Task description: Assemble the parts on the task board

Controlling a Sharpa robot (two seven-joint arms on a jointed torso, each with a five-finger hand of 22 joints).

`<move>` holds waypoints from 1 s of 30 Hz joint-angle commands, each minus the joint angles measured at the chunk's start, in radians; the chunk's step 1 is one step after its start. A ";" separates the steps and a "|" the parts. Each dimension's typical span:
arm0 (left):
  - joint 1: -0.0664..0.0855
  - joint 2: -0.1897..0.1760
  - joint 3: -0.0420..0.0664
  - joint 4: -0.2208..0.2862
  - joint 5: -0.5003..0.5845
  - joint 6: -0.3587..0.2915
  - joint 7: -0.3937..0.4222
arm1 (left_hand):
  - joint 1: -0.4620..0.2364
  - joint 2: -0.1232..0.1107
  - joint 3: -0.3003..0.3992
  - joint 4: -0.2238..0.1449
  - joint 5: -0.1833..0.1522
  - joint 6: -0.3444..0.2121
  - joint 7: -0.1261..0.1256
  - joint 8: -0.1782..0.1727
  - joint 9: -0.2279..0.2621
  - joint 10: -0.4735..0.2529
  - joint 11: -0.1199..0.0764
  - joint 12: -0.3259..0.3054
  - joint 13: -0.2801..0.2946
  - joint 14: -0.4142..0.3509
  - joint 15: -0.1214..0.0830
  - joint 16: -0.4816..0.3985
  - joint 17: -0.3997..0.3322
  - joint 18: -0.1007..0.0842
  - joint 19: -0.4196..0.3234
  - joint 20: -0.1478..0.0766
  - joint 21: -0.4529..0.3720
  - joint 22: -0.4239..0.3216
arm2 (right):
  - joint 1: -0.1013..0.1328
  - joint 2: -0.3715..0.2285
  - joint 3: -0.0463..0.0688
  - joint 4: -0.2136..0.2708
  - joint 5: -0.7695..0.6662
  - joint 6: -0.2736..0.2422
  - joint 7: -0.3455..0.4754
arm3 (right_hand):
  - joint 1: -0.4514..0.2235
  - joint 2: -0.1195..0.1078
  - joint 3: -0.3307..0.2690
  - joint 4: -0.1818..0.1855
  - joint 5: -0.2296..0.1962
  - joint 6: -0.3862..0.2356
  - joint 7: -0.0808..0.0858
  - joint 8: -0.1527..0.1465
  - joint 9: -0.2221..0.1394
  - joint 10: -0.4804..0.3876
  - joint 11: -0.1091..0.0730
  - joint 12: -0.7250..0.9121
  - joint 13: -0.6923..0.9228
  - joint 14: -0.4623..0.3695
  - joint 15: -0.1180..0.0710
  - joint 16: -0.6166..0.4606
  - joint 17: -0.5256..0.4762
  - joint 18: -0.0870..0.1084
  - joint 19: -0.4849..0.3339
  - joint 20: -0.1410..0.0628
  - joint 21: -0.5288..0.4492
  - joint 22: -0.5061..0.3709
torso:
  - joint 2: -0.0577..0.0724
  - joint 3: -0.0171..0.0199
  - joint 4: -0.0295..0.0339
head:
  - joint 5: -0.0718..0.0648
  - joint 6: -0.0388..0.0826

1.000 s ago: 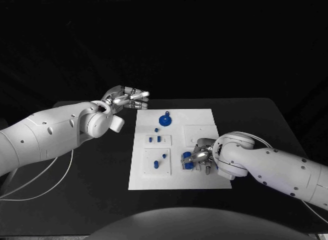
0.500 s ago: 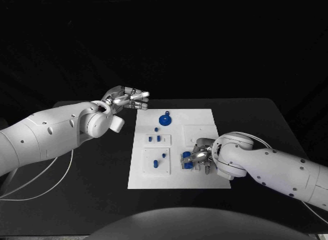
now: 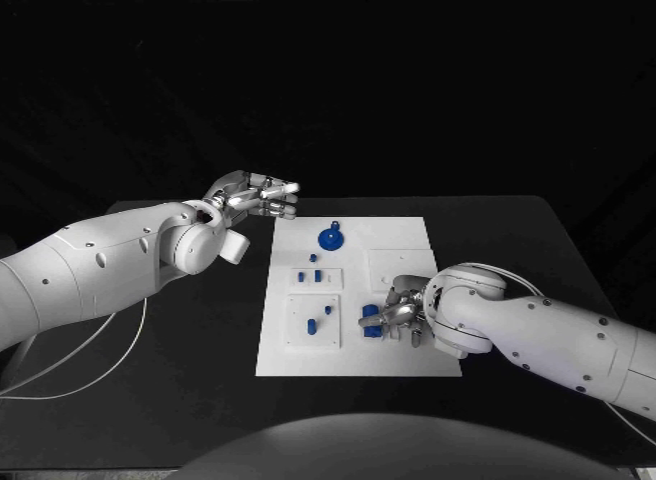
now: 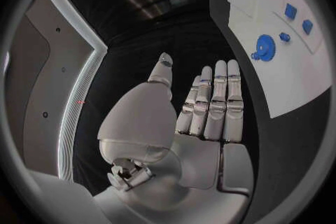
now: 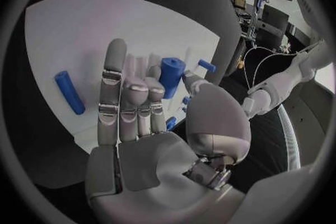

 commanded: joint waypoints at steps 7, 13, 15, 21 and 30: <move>0.000 0.000 0.001 0.003 -0.002 0.015 0.002 | -0.007 0.001 0.001 -0.003 0.003 -0.009 0.001 -0.003 -0.002 -0.007 0.000 0.003 0.002 -0.006 -0.001 -0.002 0.001 -0.008 0.000 0.003 0.008 -0.005 | -0.009 0.005 -0.007 -0.006 -0.025 0.001 -0.055 | -0.022 -0.011 -0.084 0.032 -0.001 -0.007 0.006 -0.004 -0.004 -0.001 0.007 -0.010 -0.002 -0.001 -0.003 -0.004 0.006 -0.011 0.045 -0.006 0.004 0.001 | 0.000 0.0005 -0.0007 | -0.001 0.000; 0.000 -0.001 0.001 0.002 -0.004 0.013 0.001 | -0.007 0.001 0.001 -0.003 0.003 -0.009 0.001 -0.003 -0.002 -0.007 0.000 0.003 0.002 -0.006 -0.001 -0.002 0.001 -0.008 0.000 0.003 0.008 -0.005 | -0.009 0.001 -0.008 0.004 -0.027 -0.010 -0.049 | -0.027 -0.007 -0.085 0.032 -0.001 -0.005 0.005 -0.003 -0.004 0.001 0.006 -0.010 -0.002 0.000 -0.003 -0.005 0.007 -0.011 0.045 -0.006 0.004 0.001 | 0.000 0.0008 -0.0006 | -0.001 0.001; 0.000 -0.002 0.001 0.002 -0.004 0.013 0.001 | -0.007 0.001 0.001 -0.003 0.003 -0.009 0.001 -0.003 -0.002 -0.007 0.000 0.003 0.002 -0.006 -0.001 -0.002 0.001 -0.008 0.000 0.003 0.008 -0.005 | -0.009 -0.003 -0.008 0.011 -0.027 -0.015 -0.046 | -0.027 -0.006 -0.084 0.032 -0.001 -0.004 0.004 -0.003 -0.004 0.002 0.006 -0.010 -0.002 0.000 -0.004 -0.005 0.008 -0.011 0.045 -0.006 0.005 0.001 | 0.000 0.0006 -0.0005 | -0.001 0.002; 0.000 -0.004 0.001 0.002 -0.005 0.011 -0.001 | -0.007 0.001 0.001 -0.003 0.003 -0.009 0.001 -0.003 -0.002 -0.007 0.000 0.003 0.002 -0.006 -0.001 -0.002 0.001 -0.008 0.000 0.003 0.008 -0.005 | -0.009 -0.026 -0.007 0.041 -0.022 -0.024 -0.037 | -0.020 -0.008 -0.087 0.031 -0.001 -0.001 0.004 -0.003 -0.002 0.004 0.005 -0.009 -0.001 0.000 -0.004 -0.006 0.009 -0.012 0.045 -0.007 0.006 0.002 | 0.000 0.0006 -0.0008 | -0.001 0.002; 0.000 -0.007 0.001 0.001 -0.005 0.010 -0.002 | -0.007 0.001 0.001 -0.003 0.003 -0.009 0.001 -0.003 -0.002 -0.007 0.000 0.003 0.002 -0.006 -0.001 -0.002 0.001 -0.008 0.000 0.003 0.008 -0.005 | -0.009 -0.069 -0.005 0.090 -0.009 -0.026 -0.023 | -0.018 -0.012 -0.114 0.032 -0.001 -0.001 0.004 -0.004 -0.001 0.005 0.005 -0.009 0.000 0.001 -0.004 -0.005 0.012 -0.011 0.045 -0.007 0.007 0.002 | 0.000 0.0009 -0.0021 | -0.001 0.006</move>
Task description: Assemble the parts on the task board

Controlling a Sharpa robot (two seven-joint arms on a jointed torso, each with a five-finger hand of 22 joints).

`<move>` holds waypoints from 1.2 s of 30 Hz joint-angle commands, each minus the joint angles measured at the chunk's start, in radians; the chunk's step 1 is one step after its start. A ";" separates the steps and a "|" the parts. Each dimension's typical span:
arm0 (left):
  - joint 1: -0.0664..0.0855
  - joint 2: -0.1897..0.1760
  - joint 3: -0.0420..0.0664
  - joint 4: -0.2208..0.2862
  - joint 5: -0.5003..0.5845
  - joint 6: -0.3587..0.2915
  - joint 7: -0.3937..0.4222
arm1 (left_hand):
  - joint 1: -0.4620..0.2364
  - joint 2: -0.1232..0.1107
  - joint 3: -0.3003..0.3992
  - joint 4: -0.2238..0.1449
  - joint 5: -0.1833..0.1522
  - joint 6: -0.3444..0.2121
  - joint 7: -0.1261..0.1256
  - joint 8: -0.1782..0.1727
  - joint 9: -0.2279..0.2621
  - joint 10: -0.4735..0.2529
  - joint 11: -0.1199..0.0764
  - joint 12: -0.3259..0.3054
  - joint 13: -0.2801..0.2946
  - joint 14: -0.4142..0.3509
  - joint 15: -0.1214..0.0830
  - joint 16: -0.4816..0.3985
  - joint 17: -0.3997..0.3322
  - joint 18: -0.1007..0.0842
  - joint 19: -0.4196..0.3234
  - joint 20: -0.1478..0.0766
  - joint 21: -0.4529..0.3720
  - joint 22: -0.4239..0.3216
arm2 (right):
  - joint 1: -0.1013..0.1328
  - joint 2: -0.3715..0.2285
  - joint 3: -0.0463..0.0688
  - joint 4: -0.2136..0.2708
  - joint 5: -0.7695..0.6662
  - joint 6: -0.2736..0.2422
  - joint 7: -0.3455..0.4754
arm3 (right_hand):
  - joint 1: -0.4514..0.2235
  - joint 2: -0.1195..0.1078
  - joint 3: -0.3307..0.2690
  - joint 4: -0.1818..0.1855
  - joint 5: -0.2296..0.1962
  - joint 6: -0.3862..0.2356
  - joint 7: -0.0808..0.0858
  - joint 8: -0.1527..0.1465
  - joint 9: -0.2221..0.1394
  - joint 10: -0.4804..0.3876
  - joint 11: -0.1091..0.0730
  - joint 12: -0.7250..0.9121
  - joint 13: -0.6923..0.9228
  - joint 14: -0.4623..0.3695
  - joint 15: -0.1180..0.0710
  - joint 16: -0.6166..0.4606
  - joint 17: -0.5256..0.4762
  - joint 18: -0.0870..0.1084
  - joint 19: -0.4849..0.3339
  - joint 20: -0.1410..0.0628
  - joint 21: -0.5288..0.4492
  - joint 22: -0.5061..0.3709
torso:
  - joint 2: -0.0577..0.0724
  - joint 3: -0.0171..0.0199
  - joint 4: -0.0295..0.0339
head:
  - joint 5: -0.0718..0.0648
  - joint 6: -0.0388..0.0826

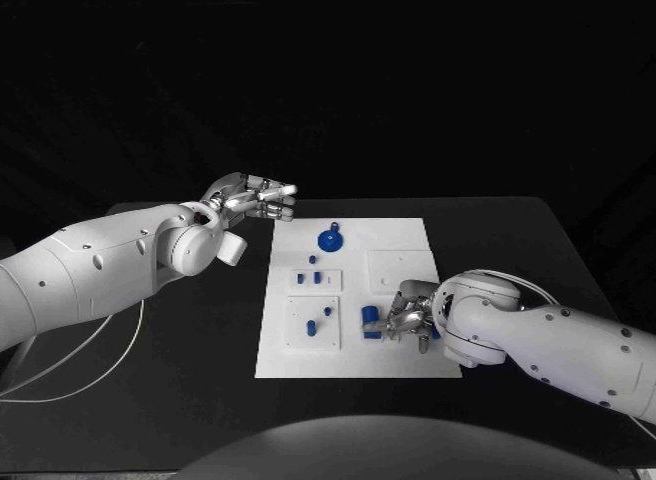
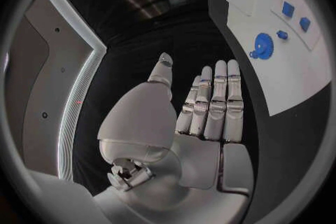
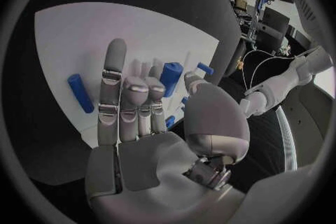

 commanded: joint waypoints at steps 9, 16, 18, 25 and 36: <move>0.000 -0.003 0.001 0.002 -0.003 0.010 0.002 | -0.006 -0.001 0.002 -0.001 0.002 -0.014 0.001 -0.004 -0.002 -0.008 0.001 0.003 0.002 -0.006 -0.001 -0.002 0.002 -0.008 -0.001 0.003 0.006 -0.005 | -0.001 -0.028 0.006 0.035 0.016 0.017 -0.008 | 0.015 -0.006 -0.023 -0.001 -0.001 0.002 -0.003 0.004 0.001 0.007 0.004 0.000 0.002 0.001 -0.004 -0.006 0.002 -0.010 0.045 -0.007 0.006 0.000 | 0.001 0.0002 0.0005 | -0.001 0.001; 0.000 -0.003 0.001 0.001 -0.003 0.010 0.001 | -0.006 -0.001 0.002 -0.001 0.002 -0.014 0.001 -0.004 -0.002 -0.008 0.001 0.003 0.002 -0.006 -0.001 -0.002 0.002 -0.008 -0.001 0.003 0.006 -0.005 | -0.001 -0.037 0.007 0.036 0.024 0.041 0.000 | 0.067 0.005 -0.038 -0.005 -0.001 0.007 -0.003 0.004 0.003 0.007 0.004 0.000 0.003 0.001 -0.004 -0.007 0.004 -0.011 0.045 -0.007 0.006 0.000 | 0.001 -0.0006 0.0003 | -0.001 -0.001; 0.000 -0.003 0.001 0.001 -0.003 0.011 0.000 | -0.006 -0.001 0.002 -0.001 0.002 -0.014 0.001 -0.004 -0.002 -0.008 0.001 0.003 0.002 -0.006 -0.001 -0.002 0.002 -0.008 -0.001 0.003 0.006 -0.005 | -0.001 -0.038 0.007 0.035 0.022 0.047 0.002 | 0.094 0.009 -0.032 -0.011 -0.001 0.009 -0.004 0.004 0.005 0.007 0.004 0.000 0.003 0.002 -0.004 -0.007 0.004 -0.011 0.045 -0.007 0.006 0.000 | 0.000 -0.0006 0.0012 | -0.001 -0.001; 0.000 -0.003 0.001 0.000 -0.003 0.011 -0.003 | -0.006 -0.003 0.002 0.000 0.001 -0.029 0.003 -0.005 -0.003 -0.009 0.001 0.003 0.002 -0.005 -0.001 -0.002 0.002 -0.008 0.000 0.003 0.007 -0.006 | -0.001 -0.035 0.007 0.031 0.011 0.048 0.002 | 0.112 0.004 0.020 -0.025 -0.001 0.011 -0.002 0.004 0.017 0.007 0.004 0.000 0.003 0.001 -0.004 -0.008 0.004 -0.010 0.045 -0.006 0.005 -0.001 | 0.001 -0.0008 0.0013 | -0.001 0.000; 0.000 -0.004 0.001 0.000 -0.003 0.012 -0.004 | -0.006 -0.003 0.002 0.000 0.001 -0.029 0.003 -0.005 -0.003 -0.009 0.001 0.003 0.002 -0.005 -0.001 -0.002 0.002 -0.008 0.000 0.003 0.007 -0.006 | -0.001 -0.028 0.008 0.019 -0.010 0.020 -0.014 | 0.082 0.025 0.074 -0.011 -0.001 0.015 -0.005 0.003 0.029 0.009 0.003 0.002 0.004 0.002 -0.005 -0.007 0.007 -0.011 0.045 -0.007 0.007 0.000 | 0.000 -0.0010 0.0010 | 0.000 -0.002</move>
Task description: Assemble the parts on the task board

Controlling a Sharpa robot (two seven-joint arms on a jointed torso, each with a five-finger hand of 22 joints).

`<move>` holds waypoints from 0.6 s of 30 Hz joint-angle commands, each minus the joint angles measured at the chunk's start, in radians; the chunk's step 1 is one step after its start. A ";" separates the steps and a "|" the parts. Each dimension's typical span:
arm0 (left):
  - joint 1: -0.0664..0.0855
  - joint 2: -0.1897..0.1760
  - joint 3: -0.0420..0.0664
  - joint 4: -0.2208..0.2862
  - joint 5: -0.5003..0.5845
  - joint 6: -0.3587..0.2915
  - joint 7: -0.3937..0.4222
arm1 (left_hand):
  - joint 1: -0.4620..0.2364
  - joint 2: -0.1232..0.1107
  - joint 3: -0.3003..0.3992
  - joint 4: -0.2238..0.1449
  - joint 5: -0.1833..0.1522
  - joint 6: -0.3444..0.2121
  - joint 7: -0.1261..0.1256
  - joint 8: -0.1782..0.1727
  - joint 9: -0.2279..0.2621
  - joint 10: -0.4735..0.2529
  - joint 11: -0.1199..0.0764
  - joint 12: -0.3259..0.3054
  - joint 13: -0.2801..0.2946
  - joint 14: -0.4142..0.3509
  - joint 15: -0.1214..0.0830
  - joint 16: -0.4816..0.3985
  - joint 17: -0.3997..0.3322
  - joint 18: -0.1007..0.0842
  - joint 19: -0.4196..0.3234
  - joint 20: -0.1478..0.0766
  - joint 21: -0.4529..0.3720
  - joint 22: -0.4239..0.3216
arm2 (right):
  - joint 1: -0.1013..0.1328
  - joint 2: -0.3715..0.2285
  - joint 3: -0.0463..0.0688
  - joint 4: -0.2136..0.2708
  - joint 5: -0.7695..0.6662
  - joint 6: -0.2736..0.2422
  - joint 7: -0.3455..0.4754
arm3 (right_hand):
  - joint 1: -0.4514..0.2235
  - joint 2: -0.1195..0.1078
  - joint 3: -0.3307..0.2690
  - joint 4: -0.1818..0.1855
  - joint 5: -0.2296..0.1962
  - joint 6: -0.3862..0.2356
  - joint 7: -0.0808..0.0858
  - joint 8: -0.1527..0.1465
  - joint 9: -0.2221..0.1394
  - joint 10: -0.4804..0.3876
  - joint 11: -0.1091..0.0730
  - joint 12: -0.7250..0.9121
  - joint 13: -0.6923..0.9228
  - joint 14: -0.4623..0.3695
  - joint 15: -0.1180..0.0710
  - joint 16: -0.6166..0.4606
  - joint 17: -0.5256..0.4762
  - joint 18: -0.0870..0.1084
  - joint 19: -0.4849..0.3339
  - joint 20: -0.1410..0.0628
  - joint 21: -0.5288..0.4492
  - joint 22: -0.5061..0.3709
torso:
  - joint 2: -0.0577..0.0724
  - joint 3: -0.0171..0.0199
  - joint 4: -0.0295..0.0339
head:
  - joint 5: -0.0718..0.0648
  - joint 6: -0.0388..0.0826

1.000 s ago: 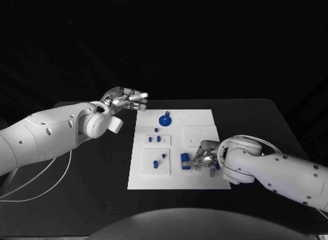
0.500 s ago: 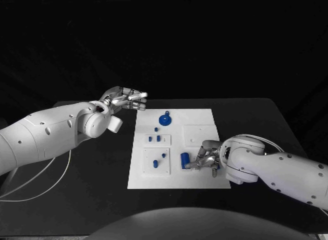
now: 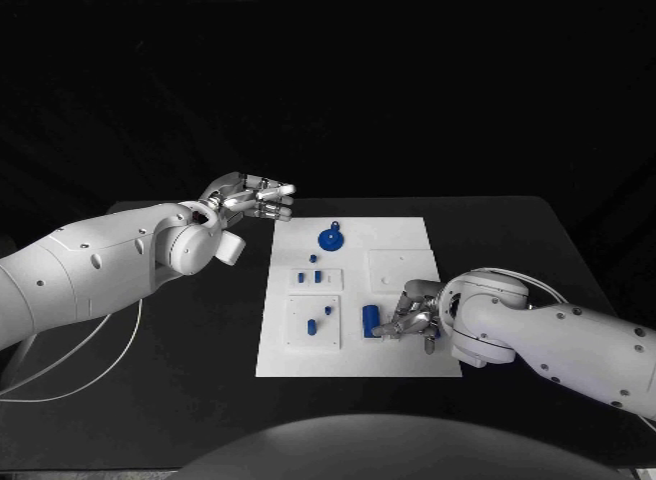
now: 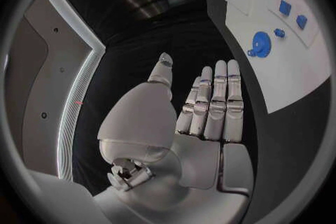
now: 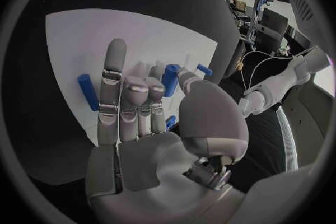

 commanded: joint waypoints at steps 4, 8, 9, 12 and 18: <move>0.000 0.001 0.001 0.001 -0.002 0.012 0.003 | -0.006 -0.003 0.004 0.003 0.000 -0.003 -0.001 -0.004 0.000 -0.009 0.001 0.003 0.002 -0.005 -0.001 -0.002 0.001 -0.008 0.000 0.003 0.007 -0.003 | -0.001 0.005 0.001 -0.006 -0.024 -0.011 -0.018 | -0.025 0.001 0.028 0.004 -0.001 0.010 0.000 0.003 0.002 0.006 -0.001 0.003 0.002 0.002 -0.005 -0.004 0.002 -0.012 0.045 -0.008 0.004 0.000 | 0.000 0.0006 -0.0005 | 0.000 0.000; 0.000 0.001 0.001 0.001 -0.002 0.012 0.002 | -0.006 -0.003 0.004 0.003 0.000 -0.003 -0.001 -0.004 0.000 -0.009 0.001 0.003 0.002 -0.005 -0.001 -0.002 0.001 -0.008 0.000 0.003 0.007 -0.003 | -0.001 0.004 0.001 -0.007 -0.021 -0.010 -0.016 | -0.029 -0.002 0.033 0.003 -0.001 0.010 0.000 0.003 0.003 0.006 -0.002 0.003 0.003 0.002 -0.006 -0.004 0.002 -0.013 0.045 -0.008 0.004 0.000 | 0.000 0.0004 -0.0007 | -0.001 -0.001; 0.000 0.001 0.001 0.001 -0.002 0.012 0.002 | -0.006 -0.003 0.004 0.003 0.000 -0.003 -0.001 -0.004 0.000 -0.009 0.001 0.003 0.002 -0.005 -0.001 -0.002 0.001 -0.008 0.000 0.003 0.007 -0.003 | -0.001 0.004 0.001 -0.006 -0.019 -0.009 -0.015 | -0.028 -0.004 0.032 0.002 -0.001 0.010 0.000 0.003 0.003 0.006 -0.002 0.003 0.003 0.002 -0.006 -0.004 0.002 -0.013 0.045 -0.008 0.004 0.000 | 0.000 0.0006 -0.0006 | -0.001 0.000; 0.000 0.001 0.001 0.001 -0.002 0.012 0.002 | -0.006 -0.003 0.004 0.003 0.000 -0.003 -0.001 -0.004 0.000 -0.009 0.001 0.003 0.002 -0.005 -0.001 -0.002 0.001 -0.008 0.000 0.003 0.007 -0.003 | -0.001 -0.001 0.002 -0.003 -0.008 -0.004 -0.011 | -0.027 -0.012 0.026 0.001 -0.001 0.010 0.001 0.003 0.003 0.006 -0.001 0.003 0.002 0.002 -0.005 -0.005 0.001 -0.012 0.045 -0.007 0.004 0.000 | 0.000 0.0006 -0.0008 | -0.001 0.001; 0.000 0.000 0.001 0.001 -0.002 0.013 0.001 | -0.006 -0.003 0.004 0.003 0.000 -0.003 -0.001 -0.004 0.000 -0.009 0.001 0.003 0.002 -0.005 -0.001 -0.002 0.001 -0.008 0.000 0.003 0.007 -0.003 | -0.001 -0.016 0.015 0.007 0.002 -0.003 -0.008 | -0.028 -0.018 0.017 0.004 -0.001 0.010 0.000 0.003 0.004 0.006 -0.001 0.004 0.003 0.002 -0.005 -0.004 0.002 -0.012 0.045 -0.007 0.004 0.000 | 0.000 0.0010 -0.0015 | -0.001 0.001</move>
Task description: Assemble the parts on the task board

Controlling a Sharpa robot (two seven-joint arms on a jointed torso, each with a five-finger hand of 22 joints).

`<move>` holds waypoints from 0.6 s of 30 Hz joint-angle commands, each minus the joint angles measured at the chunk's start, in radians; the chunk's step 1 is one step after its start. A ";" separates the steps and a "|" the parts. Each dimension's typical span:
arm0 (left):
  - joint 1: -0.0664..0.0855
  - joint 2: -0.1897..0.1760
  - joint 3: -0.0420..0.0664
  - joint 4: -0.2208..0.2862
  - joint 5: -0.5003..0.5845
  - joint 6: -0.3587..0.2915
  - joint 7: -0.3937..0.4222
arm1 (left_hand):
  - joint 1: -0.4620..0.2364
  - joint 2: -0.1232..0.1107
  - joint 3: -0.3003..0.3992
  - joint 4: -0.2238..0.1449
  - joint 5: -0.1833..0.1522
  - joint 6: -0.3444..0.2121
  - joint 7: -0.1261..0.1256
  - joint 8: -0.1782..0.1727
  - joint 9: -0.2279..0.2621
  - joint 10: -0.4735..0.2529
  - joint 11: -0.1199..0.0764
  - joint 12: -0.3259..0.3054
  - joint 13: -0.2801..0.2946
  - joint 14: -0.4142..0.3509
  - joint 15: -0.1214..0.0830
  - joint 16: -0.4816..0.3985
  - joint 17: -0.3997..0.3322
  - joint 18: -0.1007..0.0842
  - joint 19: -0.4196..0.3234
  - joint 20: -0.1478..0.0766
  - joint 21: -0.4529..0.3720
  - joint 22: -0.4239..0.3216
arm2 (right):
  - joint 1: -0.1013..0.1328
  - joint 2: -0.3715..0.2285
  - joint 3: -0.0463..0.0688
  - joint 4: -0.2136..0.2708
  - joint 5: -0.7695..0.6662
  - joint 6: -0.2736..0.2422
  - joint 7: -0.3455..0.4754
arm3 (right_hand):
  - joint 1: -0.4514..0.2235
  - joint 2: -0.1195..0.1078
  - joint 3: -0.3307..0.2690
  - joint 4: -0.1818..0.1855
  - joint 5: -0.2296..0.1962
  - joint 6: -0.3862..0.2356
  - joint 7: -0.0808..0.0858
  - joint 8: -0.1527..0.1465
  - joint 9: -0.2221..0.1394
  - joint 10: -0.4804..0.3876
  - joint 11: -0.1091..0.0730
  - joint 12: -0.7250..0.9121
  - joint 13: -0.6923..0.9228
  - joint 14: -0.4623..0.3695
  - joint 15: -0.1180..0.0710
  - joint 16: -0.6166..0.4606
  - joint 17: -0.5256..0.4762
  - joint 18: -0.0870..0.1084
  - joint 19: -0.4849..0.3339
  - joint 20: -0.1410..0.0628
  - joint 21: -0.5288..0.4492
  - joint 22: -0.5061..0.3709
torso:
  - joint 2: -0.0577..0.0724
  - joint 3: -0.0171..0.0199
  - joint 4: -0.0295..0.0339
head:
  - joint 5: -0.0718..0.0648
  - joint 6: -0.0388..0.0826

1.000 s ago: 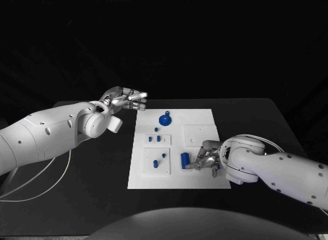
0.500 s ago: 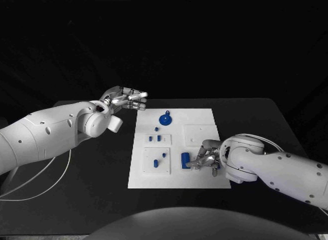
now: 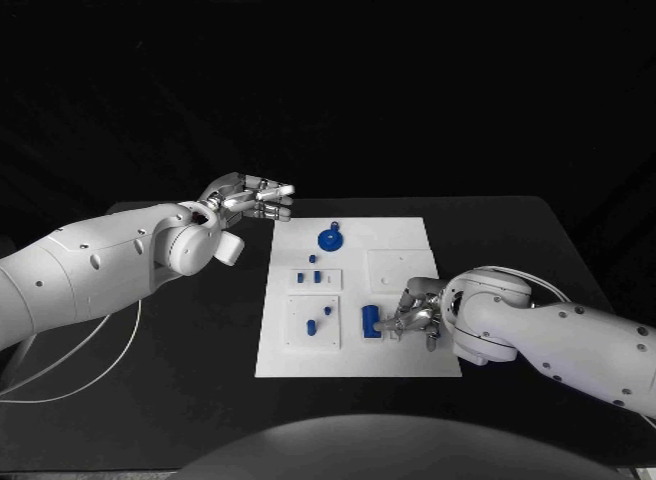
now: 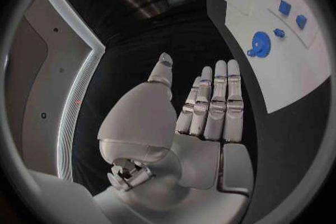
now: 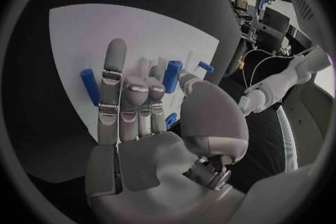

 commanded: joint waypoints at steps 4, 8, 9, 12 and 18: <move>0.000 0.000 0.001 0.001 -0.002 0.013 0.003 | -0.006 -0.003 0.004 0.003 0.000 -0.003 -0.001 -0.004 -0.001 -0.009 0.001 0.003 0.002 -0.005 -0.001 -0.002 0.002 -0.008 0.000 0.003 0.004 -0.001 | -0.001 -0.031 0.036 0.008 0.009 0.007 -0.009 | 0.001 -0.012 -0.003 0.003 -0.001 0.005 0.001 0.003 0.002 0.006 -0.002 0.005 0.001 0.003 -0.005 -0.003 0.001 -0.013 0.045 -0.007 0.004 0.000 | 0.000 0.0004 -0.0007 | -0.005 0.004; 0.000 0.000 0.001 0.000 -0.003 0.013 0.003 | -0.006 -0.003 0.004 0.003 0.000 -0.003 -0.001 -0.004 -0.001 -0.009 0.001 0.003 0.002 -0.005 -0.001 -0.002 0.002 -0.008 0.000 0.003 0.004 -0.001 | -0.001 -0.063 0.072 0.001 0.009 0.017 -0.010 | 0.004 -0.012 0.000 0.001 -0.001 0.006 0.000 0.004 0.002 0.008 -0.002 0.008 0.003 0.003 -0.005 -0.003 0.002 -0.013 0.045 -0.008 0.005 0.000 | -0.001 -0.0005 -0.0020 | -0.012 0.006; 0.000 0.000 0.001 0.000 -0.004 0.012 0.003 | -0.006 -0.003 0.004 0.003 0.000 -0.003 -0.001 -0.004 -0.001 -0.009 0.001 0.003 0.002 -0.005 -0.001 -0.002 0.002 -0.008 0.000 0.003 0.004 -0.001 | -0.001 -0.071 0.080 -0.003 0.009 0.024 -0.008 | 0.005 -0.012 0.000 0.000 -0.001 0.006 0.000 0.004 0.002 0.008 -0.002 0.009 0.003 0.003 -0.005 -0.002 0.003 -0.013 0.045 -0.008 0.005 0.000 | -0.001 -0.0005 -0.0022 | -0.014 0.006; 0.000 0.001 0.001 0.000 -0.005 0.011 0.003 | -0.006 -0.003 0.004 0.003 0.000 -0.003 -0.001 -0.004 -0.001 -0.009 0.001 0.003 0.002 -0.005 -0.001 -0.002 0.002 -0.008 0.000 0.003 0.004 -0.001 | 0.000 -0.095 0.100 -0.015 0.012 0.043 -0.005 | 0.013 -0.011 0.008 -0.007 -0.001 0.010 0.000 0.004 0.001 0.009 -0.002 0.011 0.005 0.003 -0.006 -0.001 0.004 -0.013 0.045 -0.008 0.006 0.001 | 0.000 0.0004 -0.0011 | -0.020 0.009; 0.000 0.000 0.001 0.000 -0.006 0.010 0.003 | -0.004 -0.002 0.004 0.003 0.000 -0.003 -0.001 -0.004 -0.001 -0.009 0.001 0.003 0.002 -0.005 -0.001 -0.002 0.002 -0.008 0.000 0.003 0.005 -0.003 | -0.001 -0.130 0.114 -0.030 -0.014 0.089 -0.008 | 0.015 -0.010 0.013 -0.021 -0.001 0.013 -0.001 0.004 0.011 0.010 -0.002 0.018 0.008 0.003 -0.005 0.001 0.004 -0.014 0.045 -0.007 0.006 0.001 | 0.000 0.0016 -0.0017 | -0.028 0.007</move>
